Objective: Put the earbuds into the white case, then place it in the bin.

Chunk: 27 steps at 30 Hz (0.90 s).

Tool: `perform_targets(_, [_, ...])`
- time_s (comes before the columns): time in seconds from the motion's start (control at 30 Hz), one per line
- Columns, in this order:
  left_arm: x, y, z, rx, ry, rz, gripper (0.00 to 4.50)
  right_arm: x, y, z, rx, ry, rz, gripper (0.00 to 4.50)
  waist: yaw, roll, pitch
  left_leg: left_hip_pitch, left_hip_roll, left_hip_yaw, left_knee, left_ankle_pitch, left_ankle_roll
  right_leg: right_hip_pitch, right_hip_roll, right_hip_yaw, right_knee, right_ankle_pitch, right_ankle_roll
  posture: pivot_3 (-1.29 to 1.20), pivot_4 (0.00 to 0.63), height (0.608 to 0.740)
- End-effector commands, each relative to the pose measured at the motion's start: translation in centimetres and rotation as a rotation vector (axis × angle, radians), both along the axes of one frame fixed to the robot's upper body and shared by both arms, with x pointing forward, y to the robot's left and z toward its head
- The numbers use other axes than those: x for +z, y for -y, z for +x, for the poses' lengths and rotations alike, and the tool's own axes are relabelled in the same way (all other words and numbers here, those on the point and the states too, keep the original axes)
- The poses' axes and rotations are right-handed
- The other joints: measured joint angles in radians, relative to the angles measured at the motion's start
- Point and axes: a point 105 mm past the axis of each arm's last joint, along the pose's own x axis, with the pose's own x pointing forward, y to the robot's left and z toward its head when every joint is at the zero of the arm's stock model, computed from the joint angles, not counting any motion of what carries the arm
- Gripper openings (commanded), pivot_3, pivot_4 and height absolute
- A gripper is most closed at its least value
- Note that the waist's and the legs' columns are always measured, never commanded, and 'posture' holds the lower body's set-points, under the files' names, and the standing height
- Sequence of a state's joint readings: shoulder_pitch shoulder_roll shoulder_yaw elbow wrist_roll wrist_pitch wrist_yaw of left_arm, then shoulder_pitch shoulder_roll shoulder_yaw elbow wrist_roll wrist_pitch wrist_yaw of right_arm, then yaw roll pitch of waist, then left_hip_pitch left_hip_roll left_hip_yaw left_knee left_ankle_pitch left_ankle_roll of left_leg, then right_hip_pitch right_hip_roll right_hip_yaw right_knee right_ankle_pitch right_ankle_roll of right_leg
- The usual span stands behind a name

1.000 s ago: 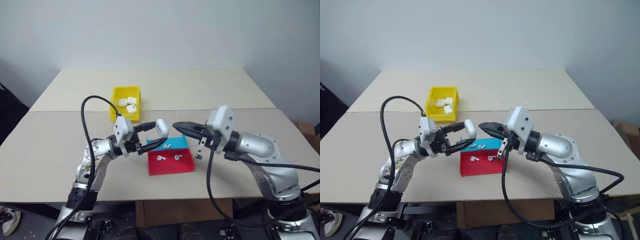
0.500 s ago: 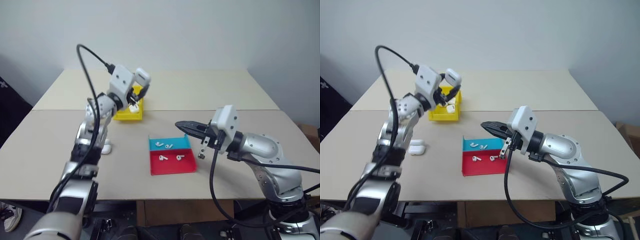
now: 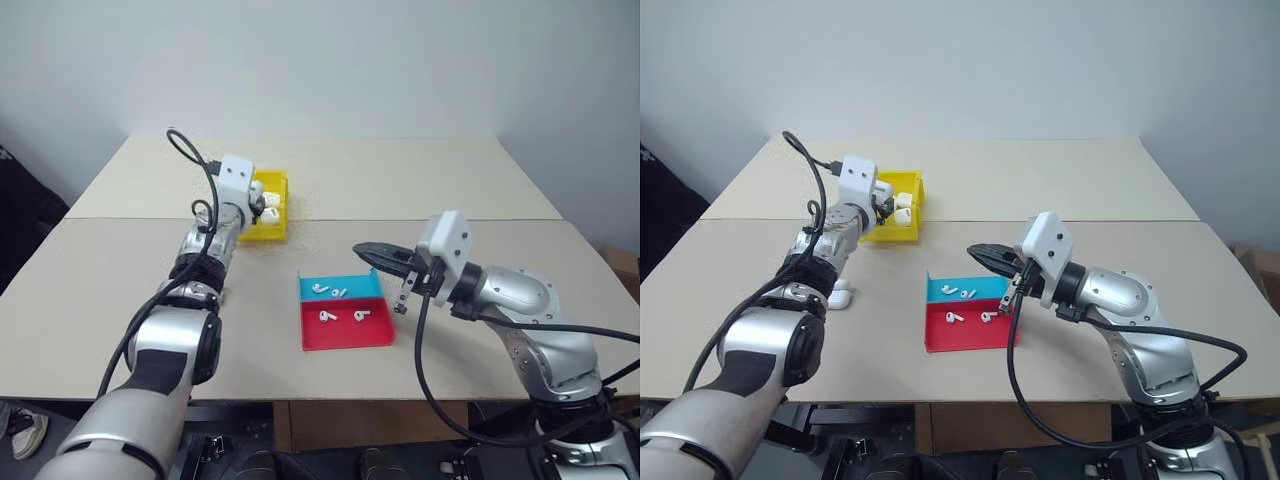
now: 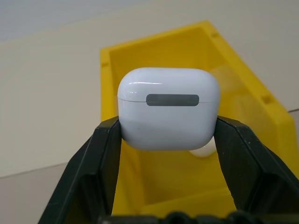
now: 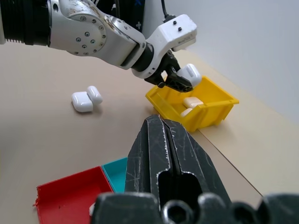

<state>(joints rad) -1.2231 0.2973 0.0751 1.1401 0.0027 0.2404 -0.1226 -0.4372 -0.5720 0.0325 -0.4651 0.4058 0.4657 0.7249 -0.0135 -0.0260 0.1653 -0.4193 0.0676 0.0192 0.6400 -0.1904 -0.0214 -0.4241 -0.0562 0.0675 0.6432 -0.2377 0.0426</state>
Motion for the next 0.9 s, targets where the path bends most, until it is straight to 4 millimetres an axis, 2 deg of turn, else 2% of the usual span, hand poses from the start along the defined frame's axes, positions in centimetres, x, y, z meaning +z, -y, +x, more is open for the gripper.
perform_targets(0.03, [2.9,1.1,0.4,-0.036,0.099,-0.05,3.48,0.3,0.1,-0.5,-0.014,0.032,-0.018,0.0,0.001,0.0,0.0,0.0,0.0,0.0,0.0,0.0,0.0,0.0,0.0,0.0,0.0,0.0,0.0,0.0,0.15,0.74])
perform_targets(0.13, [3.1,1.4,0.5,-0.036,0.121,-0.056,4.41,0.0,0.0,-0.4,-0.022,0.029,-0.03,0.0,0.001,0.0,0.0,-0.001,0.0,0.0,0.0,0.0,0.0,0.0,0.0,0.0,0.0,0.0,0.0,0.0,0.15,0.74])
perform_targets(0.23, [3.9,1.8,0.5,-0.052,0.174,-0.034,4.46,-0.2,-0.1,-0.4,-0.022,0.028,-0.039,0.0,-0.001,0.0,0.0,0.0,0.0,0.0,0.0,0.0,0.0,0.0,0.0,0.0,0.0,0.0,0.0,0.0,0.15,0.74])
perform_targets(0.3, [5.0,2.5,0.5,-0.088,0.22,-0.079,4.46,-0.3,0.0,-0.4,-0.024,0.03,-0.05,0.0,-0.002,0.0,0.0,0.0,0.0,0.0,0.0,0.0,0.0,0.0,0.0,0.0,0.0,0.0,0.0,0.0,0.15,0.74])
perform_targets(0.4, [7.0,3.9,-0.2,-0.229,0.309,-0.212,4.46,-0.3,0.2,-0.4,-0.031,0.04,-0.073,0.0,0.0,0.0,0.0,-0.001,0.0,0.0,0.0,0.0,-0.001,0.0,0.0,0.0,0.0,0.0,0.0,0.0,0.15,0.74])
perform_targets(0.5, [7.1,4.1,-1.3,-0.359,0.316,-0.315,4.46,-0.5,0.7,-0.7,-0.029,0.066,-0.13,0.0,-0.001,0.0,0.0,-0.001,0.0,0.0,0.0,0.0,-0.001,0.0,-0.001,0.0,0.0,0.0,0.0,0.0,0.15,0.74])
perform_targets(0.57, [6.4,3.4,-2.4,-0.421,0.294,-0.326,4.46,-0.5,1.2,-1.1,-0.012,0.064,-0.147,0.0,-0.007,0.0,0.0,0.0,0.0,0.0,0.0,0.0,-0.001,0.0,-0.001,0.0,0.0,0.0,0.0,0.0,0.15,0.74])
perform_targets(0.73, [4.0,0.5,-8.7,-0.682,0.212,-0.329,4.46,-1.7,4.4,-2.3,0.028,0.05,-0.326,0.0,-0.036,0.001,0.0,0.002,0.0,0.001,-0.001,0.001,-0.001,0.0,-0.001,0.001,0.003,0.0,0.0,0.0,0.15,0.74])
perform_targets(0.83, [2.7,-1.6,-13.5,-0.814,0.157,-0.255,4.46,-2.1,7.2,-2.8,0.027,0.022,-0.444,0.0,-0.035,0.0,0.0,0.004,0.001,0.0,-0.001,0.001,-0.002,0.002,-0.001,0.001,0.004,0.0,0.0,0.0,0.15,0.74])
perform_targets(0.9, [1.7,-3.1,-16.0,-0.855,0.084,-0.184,4.46,-1.9,8.8,-3.2,0.019,0.027,-0.492,0.0,-0.031,0.0,0.0,0.005,0.001,0.001,-0.001,0.001,-0.002,0.002,-0.001,0.001,0.004,0.0,0.0,0.0,0.15,0.74])
